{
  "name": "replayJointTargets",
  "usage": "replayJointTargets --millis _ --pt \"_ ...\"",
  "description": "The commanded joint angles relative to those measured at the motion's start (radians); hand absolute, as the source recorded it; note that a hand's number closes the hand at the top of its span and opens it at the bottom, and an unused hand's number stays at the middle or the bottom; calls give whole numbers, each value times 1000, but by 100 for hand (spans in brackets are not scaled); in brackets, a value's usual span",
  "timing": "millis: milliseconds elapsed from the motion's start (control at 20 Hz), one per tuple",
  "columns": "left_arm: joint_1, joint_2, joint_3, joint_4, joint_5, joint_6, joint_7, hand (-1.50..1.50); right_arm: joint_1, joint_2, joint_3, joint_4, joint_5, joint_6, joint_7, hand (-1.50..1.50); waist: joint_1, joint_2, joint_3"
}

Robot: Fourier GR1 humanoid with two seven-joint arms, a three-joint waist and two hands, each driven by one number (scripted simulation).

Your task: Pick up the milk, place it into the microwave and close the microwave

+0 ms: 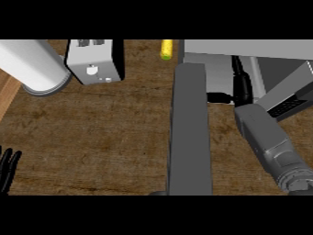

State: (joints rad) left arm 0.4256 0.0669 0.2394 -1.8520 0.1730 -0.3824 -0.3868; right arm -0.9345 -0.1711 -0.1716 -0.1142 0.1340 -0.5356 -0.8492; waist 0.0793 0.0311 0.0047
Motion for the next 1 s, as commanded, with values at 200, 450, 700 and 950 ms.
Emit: replayJointTargets --millis 200,450,700,950 --pt "51 -33 -45 -16 -57 -4 -13 -150 87 52 -43 -25 -51 157 -97 -150 -41 -18 -3" --pt "94 -20 -93 -39 -20 -95 -6 -150 183 53 -52 -52 -74 316 -182 -150 -59 -25 -3" --pt "117 -32 -161 -53 -49 -129 8 -150 261 112 -27 -77 -74 466 -221 -150 -76 -32 -4" --pt "74 -28 -190 -62 -71 -137 27 -150 366 102 -11 -168 -91 574 -256 -150 -89 -36 -5"
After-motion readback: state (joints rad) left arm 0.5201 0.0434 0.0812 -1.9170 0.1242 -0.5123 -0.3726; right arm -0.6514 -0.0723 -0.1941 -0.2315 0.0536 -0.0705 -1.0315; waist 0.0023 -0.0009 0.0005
